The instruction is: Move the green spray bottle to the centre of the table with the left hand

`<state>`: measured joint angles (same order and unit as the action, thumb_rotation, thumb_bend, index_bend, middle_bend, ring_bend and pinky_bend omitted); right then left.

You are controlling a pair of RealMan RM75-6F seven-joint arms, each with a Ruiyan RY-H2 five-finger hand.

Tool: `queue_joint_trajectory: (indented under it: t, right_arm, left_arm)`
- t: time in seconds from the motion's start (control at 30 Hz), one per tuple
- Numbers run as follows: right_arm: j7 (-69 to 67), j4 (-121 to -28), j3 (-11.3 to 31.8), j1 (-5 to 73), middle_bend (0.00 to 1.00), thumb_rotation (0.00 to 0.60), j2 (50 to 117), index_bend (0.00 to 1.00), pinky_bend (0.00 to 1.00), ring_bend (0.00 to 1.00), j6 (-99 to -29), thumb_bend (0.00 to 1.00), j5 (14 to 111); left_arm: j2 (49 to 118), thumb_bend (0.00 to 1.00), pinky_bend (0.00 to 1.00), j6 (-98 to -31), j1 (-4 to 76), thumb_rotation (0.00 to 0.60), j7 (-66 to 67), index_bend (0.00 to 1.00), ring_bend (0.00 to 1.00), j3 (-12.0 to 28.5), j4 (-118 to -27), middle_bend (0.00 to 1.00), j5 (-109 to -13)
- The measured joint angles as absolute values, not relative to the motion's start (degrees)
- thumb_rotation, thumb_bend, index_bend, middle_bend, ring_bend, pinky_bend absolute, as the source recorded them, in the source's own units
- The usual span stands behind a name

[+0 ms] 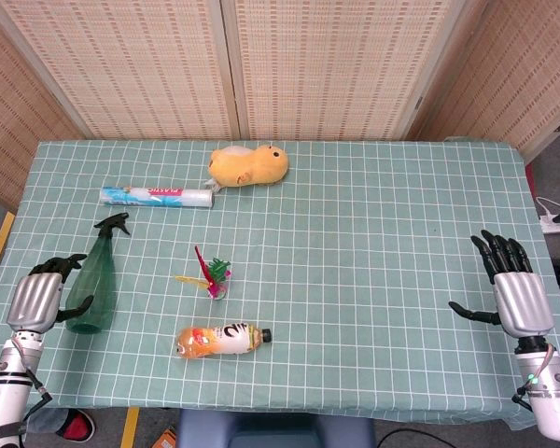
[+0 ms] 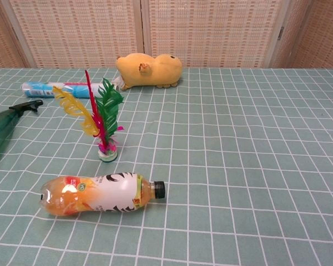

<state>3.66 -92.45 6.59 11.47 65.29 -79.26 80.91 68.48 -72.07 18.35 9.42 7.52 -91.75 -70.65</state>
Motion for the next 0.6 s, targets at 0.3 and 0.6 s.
queue_joint_trajectory:
  t: [0.3, 0.6]
  right_arm:
    - [3.65, -92.7, 6.62, 11.47, 0.0, 0.6, 65.1, 0.04, 0.0, 0.0, -78.81, 0.0, 80.55]
    - [2.91, -92.87, 6.53, 11.42, 0.0, 0.6, 64.76, 0.04, 0.0, 0.0, -78.52, 0.0, 80.69]
  left_arm:
    - [68.34, 0.25, 0.28, -71.7, 18.34, 0.6, 8.77, 0.22, 0.21, 7.6, -91.88, 0.3, -70.56]
    - [68.41, 0.25, 0.28, -71.98, 18.22, 0.6, 8.27, 0.21, 0.21, 7.8, -91.91, 0.3, -70.71]
